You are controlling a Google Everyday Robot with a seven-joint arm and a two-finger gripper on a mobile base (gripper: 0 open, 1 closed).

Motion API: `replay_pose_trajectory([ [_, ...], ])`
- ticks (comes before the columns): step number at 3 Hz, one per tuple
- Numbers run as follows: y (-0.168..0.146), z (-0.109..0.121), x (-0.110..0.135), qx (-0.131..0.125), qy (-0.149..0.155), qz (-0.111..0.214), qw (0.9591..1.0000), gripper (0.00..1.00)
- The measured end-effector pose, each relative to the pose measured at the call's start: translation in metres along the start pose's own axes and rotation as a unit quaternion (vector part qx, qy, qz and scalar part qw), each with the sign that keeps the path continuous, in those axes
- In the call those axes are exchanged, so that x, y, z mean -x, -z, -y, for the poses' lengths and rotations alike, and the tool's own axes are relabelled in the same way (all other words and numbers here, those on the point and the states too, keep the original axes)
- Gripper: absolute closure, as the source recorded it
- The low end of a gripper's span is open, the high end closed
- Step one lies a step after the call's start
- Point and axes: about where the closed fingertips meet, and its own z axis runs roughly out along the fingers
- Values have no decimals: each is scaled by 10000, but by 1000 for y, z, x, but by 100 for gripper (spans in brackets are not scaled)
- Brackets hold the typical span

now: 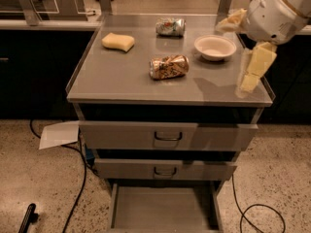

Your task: Place orange can into bottom drawer

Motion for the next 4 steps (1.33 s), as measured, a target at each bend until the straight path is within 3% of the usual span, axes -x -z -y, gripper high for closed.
replay_pose_trajectory([
  [1,-26,34,14,-15,154,186,9997,0],
  [2,-29,36,15,-9,162,198,9997,0],
  [3,-41,27,-1,-31,-185,237,9995,0],
  [4,-63,44,-13,-71,-178,337,9992,0],
])
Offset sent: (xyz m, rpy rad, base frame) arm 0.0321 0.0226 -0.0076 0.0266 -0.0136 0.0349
